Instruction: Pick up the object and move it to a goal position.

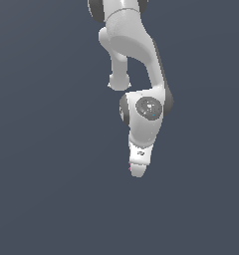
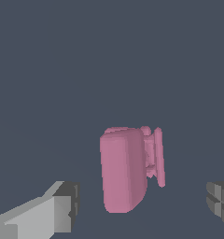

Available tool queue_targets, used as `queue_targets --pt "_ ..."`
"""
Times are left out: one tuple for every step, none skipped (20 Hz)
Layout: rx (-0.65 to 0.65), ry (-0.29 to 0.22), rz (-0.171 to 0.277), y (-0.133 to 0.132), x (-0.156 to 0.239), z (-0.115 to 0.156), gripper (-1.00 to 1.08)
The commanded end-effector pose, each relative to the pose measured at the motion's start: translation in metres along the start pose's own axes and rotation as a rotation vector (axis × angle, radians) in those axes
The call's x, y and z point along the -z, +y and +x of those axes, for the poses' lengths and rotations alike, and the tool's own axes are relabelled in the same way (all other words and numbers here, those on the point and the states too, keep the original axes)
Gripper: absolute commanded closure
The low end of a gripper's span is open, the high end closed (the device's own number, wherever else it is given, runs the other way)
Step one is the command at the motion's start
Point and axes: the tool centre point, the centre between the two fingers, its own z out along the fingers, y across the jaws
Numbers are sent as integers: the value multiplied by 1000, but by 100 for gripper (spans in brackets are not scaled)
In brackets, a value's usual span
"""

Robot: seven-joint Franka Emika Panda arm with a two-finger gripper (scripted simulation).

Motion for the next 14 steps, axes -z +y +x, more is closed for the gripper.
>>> queue_targets --pt "35 1 -2 2 -1 2 -92" --pt "45 2 -3 2 -1 2 -92" --pt "53 2 -3 2 -1 3 -92" --pt "60 2 -4 3 -1 3 -92" --pt "66 2 -4 3 -2 4 -92" --pt "69 3 -4 3 -2 4 -92" --pt "72 3 -4 3 -2 4 -92" --pt "72 3 -4 3 -2 4 -92" --pt "68 3 -4 3 -2 4 -92" --pt "68 3 -4 3 -2 4 -92" --pt "68 3 -4 3 -3 4 -92" --pt "68 3 -4 3 -6 3 -92" --pt "68 3 -4 3 -8 4 -92" --pt "68 3 -4 3 -12 3 -92"
